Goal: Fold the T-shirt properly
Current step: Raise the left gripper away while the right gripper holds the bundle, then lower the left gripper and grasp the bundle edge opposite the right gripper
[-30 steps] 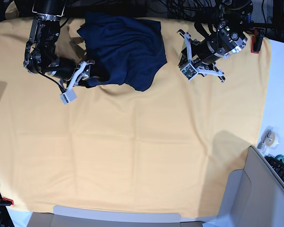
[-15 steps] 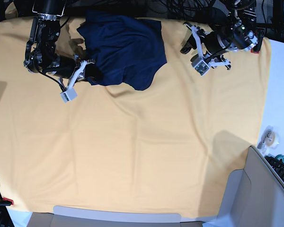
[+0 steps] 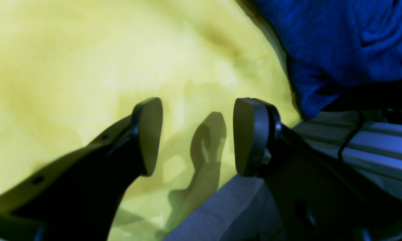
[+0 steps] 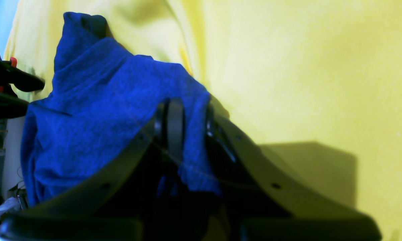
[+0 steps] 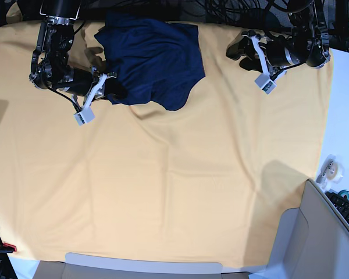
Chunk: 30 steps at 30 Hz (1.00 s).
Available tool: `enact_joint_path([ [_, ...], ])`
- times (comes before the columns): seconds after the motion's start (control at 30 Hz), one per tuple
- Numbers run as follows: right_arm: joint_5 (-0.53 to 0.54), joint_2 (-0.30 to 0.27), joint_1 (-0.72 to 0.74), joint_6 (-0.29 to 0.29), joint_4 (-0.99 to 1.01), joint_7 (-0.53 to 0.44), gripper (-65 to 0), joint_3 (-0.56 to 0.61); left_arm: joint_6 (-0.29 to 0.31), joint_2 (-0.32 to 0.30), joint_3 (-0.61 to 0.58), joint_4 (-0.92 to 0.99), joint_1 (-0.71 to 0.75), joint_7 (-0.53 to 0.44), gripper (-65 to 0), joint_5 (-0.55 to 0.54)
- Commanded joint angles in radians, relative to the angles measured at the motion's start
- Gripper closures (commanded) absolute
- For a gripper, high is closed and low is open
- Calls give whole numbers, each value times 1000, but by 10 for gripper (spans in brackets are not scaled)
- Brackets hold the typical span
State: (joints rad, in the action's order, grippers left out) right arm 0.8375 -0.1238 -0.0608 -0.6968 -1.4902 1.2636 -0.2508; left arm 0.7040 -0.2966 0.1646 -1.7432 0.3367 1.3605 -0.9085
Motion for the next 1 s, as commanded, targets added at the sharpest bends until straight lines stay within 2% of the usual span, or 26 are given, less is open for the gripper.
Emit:
enact_joint_path([
  [0.0, -45, 0, -12, -1, 1, 72, -9, 9, -6, 7, -3, 2, 5, 36, -339, 44],
  [0.07, -45, 0, -12, -1, 1, 72, -9, 9, -6, 27, -6, -5, 3, 36, -339, 44],
  [0.17, -45, 0, -12, -1, 1, 72, -9, 9, -6, 29, -83, -11, 0, 36, -339, 44],
  [0.33, -45, 0, -12, -1, 1, 72, -9, 9, -6, 29, -201, -177, 26, 36, -339, 44],
  [0.43, -45, 2, -12, -1, 1, 72, -9, 9, -6, 29, -231, -211, 32, 36, -339, 45],
  [0.8, -45, 5, -12, -1, 3, 72, -9, 9, -6, 35, -274, -166, 34, 36, -340, 47],
  [0.97, -45, 5, -12, -1, 3, 72, -9, 9, -6, 103, -279, 7, 22, 36, -337, 45],
])
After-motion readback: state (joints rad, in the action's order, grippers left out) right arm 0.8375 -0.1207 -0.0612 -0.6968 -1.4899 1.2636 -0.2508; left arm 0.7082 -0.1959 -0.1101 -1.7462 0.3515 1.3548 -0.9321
